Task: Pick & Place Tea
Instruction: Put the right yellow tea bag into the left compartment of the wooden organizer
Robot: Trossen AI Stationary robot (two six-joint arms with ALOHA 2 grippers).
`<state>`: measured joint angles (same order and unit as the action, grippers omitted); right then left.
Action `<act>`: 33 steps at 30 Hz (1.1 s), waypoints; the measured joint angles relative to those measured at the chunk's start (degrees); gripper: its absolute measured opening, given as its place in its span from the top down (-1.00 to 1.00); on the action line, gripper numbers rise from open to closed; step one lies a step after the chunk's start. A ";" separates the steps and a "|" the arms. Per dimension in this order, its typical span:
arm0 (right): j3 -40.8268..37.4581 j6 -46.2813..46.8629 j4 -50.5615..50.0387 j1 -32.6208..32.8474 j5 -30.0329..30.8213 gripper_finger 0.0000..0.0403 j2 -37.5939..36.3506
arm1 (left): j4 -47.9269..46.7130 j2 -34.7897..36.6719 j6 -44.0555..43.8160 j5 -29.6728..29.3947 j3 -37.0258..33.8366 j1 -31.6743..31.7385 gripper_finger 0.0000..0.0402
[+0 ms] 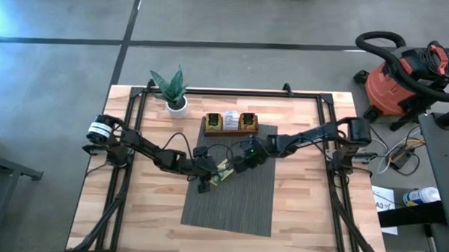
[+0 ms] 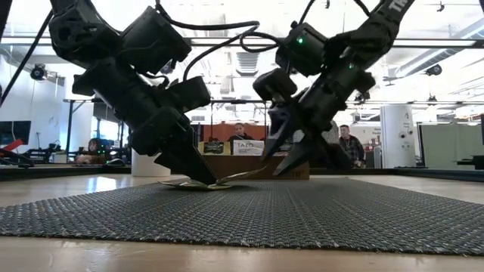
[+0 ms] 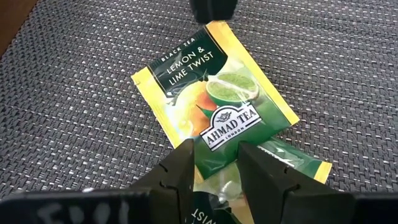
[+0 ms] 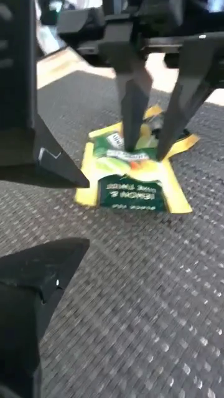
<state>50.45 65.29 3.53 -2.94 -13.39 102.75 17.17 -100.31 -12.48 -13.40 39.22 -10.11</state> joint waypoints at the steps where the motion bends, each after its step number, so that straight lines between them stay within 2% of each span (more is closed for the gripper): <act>1: -0.12 0.59 1.27 -0.18 0.00 0.28 0.40 | 0.00 0.00 -0.02 0.04 0.00 0.00 0.41; 9: -0.15 0.89 2.32 -0.71 -1.68 0.10 0.54 | -0.04 -0.02 -1.17 0.15 0.00 0.00 0.41; 13: -0.30 1.04 2.37 -0.83 -1.66 0.10 1.72 | 0.08 -0.04 -1.19 0.33 0.00 0.13 0.41; 19: -0.17 3.10 7.66 -0.87 -2.19 0.16 4.74 | 1.84 -0.15 -1.19 0.71 -0.09 0.37 0.41; 26: 0.60 2.17 8.80 -1.20 -2.19 0.36 5.21 | 1.90 -0.15 -1.19 0.55 -0.09 0.39 0.41; 33: 1.81 -3.99 8.74 -1.26 -3.40 0.82 4.96 | 1.21 1.11 -4.24 0.34 -0.02 0.39 0.41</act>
<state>52.26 61.30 12.27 -4.21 -16.79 107.70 18.38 -99.20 -16.72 -13.06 39.20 -9.72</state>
